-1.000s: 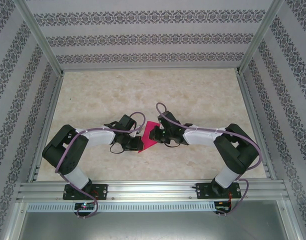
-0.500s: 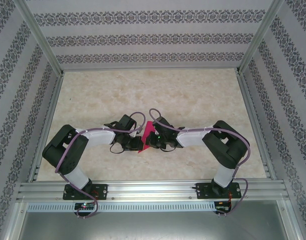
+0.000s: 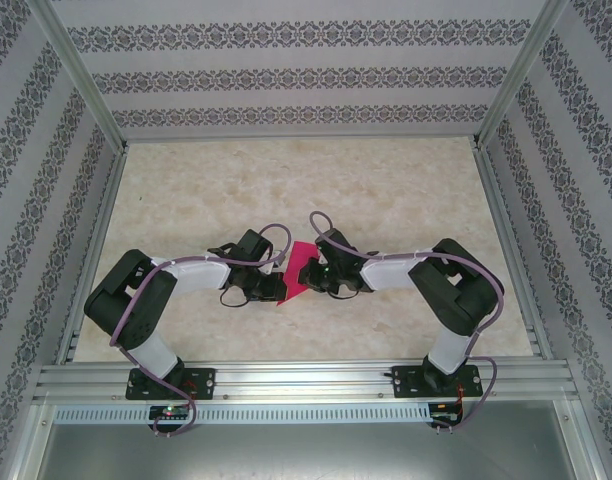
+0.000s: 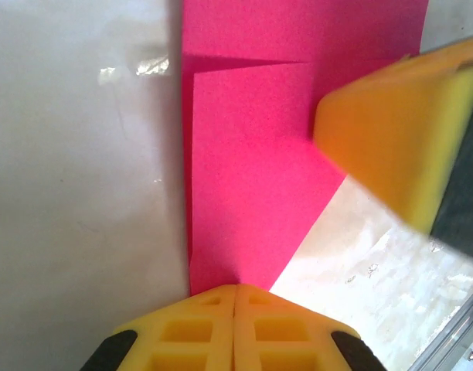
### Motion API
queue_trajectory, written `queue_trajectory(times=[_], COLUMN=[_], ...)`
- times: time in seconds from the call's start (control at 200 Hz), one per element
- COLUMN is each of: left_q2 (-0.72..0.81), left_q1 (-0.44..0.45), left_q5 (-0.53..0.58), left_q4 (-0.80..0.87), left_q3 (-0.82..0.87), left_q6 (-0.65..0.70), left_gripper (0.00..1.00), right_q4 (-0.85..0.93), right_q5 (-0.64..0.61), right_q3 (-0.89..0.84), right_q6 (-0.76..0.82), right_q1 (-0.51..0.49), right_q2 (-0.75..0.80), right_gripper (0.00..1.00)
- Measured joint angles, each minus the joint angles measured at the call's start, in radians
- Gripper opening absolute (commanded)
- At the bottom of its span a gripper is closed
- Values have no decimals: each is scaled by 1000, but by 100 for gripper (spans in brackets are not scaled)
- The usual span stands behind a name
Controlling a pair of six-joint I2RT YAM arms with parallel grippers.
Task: Fold a paper plane with a square sheet of paper (pick it up from the middle)
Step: Third fold the triangle at the center of the table.
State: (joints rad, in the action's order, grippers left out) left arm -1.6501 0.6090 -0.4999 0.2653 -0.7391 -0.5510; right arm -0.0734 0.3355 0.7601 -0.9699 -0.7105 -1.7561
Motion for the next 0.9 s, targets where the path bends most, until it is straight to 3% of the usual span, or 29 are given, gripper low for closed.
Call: queue_trajectory(times=[0.335,0.589,0.904], left_q2=[-1,-2,-4], left_q1=[0,0,0], left_q5=[-10,-12,-15], left_q4=[-33,-34,-33], left_q3=[8,8,6], left_q6=[1,1,8], left_gripper=[8,9,9], right_q4=[-71,-26,72], right_q5=[18,-18,-80], right_q3=[-76,-95,-29], right_q6=[2,28,48], right_q1=[92,162,88], right_q2=[39,86,206], right_gripper=[14,15,17])
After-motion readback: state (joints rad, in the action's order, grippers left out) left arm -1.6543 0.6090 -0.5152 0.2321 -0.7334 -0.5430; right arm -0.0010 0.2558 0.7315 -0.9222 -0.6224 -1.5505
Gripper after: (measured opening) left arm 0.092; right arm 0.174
